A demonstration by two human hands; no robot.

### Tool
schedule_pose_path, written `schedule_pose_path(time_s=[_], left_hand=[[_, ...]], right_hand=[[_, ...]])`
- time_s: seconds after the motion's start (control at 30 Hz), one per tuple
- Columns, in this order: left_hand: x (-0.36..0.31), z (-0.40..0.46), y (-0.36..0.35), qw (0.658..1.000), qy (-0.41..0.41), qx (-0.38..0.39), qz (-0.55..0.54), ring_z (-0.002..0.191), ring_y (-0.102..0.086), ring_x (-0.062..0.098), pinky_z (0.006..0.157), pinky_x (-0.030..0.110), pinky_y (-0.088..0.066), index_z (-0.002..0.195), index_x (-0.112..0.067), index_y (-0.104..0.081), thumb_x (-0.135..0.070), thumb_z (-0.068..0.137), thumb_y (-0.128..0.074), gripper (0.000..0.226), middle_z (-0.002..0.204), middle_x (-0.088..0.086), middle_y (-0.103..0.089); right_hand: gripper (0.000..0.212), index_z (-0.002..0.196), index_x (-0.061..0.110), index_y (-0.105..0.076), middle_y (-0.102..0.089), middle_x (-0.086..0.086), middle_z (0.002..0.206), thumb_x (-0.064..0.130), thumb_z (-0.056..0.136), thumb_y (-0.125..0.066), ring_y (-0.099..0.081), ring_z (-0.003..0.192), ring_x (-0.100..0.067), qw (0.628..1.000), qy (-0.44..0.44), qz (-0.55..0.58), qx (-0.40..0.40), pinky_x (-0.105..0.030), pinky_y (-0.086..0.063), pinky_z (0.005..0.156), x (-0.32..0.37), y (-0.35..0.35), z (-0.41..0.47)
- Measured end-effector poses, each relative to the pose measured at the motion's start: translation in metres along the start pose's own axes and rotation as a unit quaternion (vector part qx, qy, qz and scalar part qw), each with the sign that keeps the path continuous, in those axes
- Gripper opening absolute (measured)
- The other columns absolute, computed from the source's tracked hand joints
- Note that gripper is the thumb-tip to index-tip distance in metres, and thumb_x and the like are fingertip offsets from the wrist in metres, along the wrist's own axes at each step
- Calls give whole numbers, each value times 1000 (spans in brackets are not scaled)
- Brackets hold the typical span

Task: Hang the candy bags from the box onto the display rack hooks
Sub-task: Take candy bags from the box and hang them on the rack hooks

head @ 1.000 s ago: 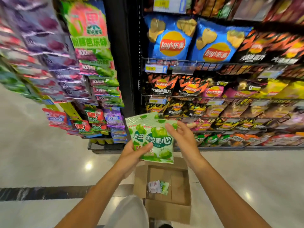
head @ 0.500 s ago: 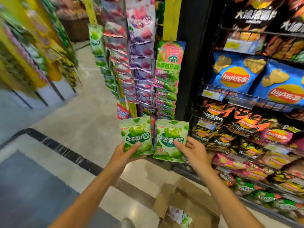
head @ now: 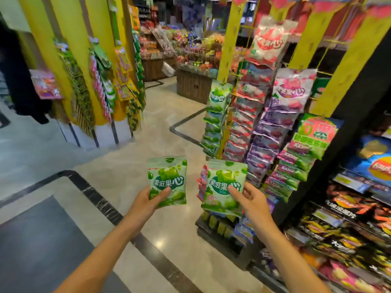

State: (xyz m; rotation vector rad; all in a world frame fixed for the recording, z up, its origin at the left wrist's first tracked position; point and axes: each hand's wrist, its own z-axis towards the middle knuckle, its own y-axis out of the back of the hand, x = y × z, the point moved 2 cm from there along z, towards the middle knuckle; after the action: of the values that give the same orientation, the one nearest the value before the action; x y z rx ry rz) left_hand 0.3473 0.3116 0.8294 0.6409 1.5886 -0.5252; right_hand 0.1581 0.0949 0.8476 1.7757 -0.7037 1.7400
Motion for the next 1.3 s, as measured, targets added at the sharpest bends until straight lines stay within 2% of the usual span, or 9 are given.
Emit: schedule_pose_path(time_s=[0.2,0.37,0.47,0.67,0.77,0.9,1.0,1.13,1.3], left_hand=[[-55,42,94,999,-47,21,-5,97,-74,13,75,17,-57,119,-16,-65,-25,95,-63,26,104,-6,-78],[-89,88,116,996,-70,58,-15,98,-73,12,79,18,-58,120,-18,-65,-27,94,-65,28,108,-5,-77],[-102,117,112,994,-81,73,-22,100,-73,14,83,23,-59,121,-19,-65,-28,92,-66,30,109,-4,-77],[-136,184,91,988,-121,92,-5,104,-72,17,96,38,-54,118,-21,-66,-35,87,-69,35,110,-3,-76],[-160,218,75,983,-157,99,9,105,-72,17,95,37,-55,118,-19,-66,-30,91,-67,29,111,-2,-76],[-202,270,52,976,-181,111,46,101,-73,15,93,36,-56,112,-21,-68,-29,93,-65,20,106,-5,-77],[-223,311,35,975,-187,111,34,101,-73,14,93,36,-55,112,-24,-67,-32,92,-66,22,106,-7,-77],[-232,356,17,975,-191,114,15,99,-73,15,92,35,-56,112,-21,-67,-31,92,-66,22,104,-5,-78],[-236,406,3,970,-193,145,-8,104,-72,19,97,44,-54,120,-18,-65,-32,92,-66,32,111,0,-76]], right_hand=[[18,109,19,-72,-78,2,104,20,91,-71,-75,93,-15,999,34,-23,-31,-26,-61,73,42,-84,27],[17,108,16,-71,-78,4,100,21,93,-70,-74,86,-7,996,58,-34,-66,-14,-54,63,71,-111,49],[3,96,21,-68,-76,19,81,18,94,-67,-70,71,5,994,76,-39,-73,-8,-49,58,87,-116,72],[15,107,21,-71,-78,11,97,22,92,-70,-74,90,-8,984,137,-38,-108,-19,-58,69,113,-108,133],[19,110,15,-70,-78,8,94,19,92,-71,-75,86,-8,978,171,-33,-117,-19,-57,65,128,-98,170],[27,117,22,-64,-76,5,109,21,92,-72,-73,101,-11,971,202,-25,-124,-21,-57,77,149,-83,226],[46,127,34,-52,-68,12,122,38,87,-74,-65,114,-6,966,210,-53,-143,-27,-52,97,158,-72,263],[62,136,43,-40,-50,31,109,39,86,-76,-58,110,-1,957,212,-72,-182,-28,-50,100,157,-68,292],[65,134,48,-38,-68,9,117,36,84,-78,-66,112,-11,949,229,-78,-204,-43,-54,101,150,-68,319]])
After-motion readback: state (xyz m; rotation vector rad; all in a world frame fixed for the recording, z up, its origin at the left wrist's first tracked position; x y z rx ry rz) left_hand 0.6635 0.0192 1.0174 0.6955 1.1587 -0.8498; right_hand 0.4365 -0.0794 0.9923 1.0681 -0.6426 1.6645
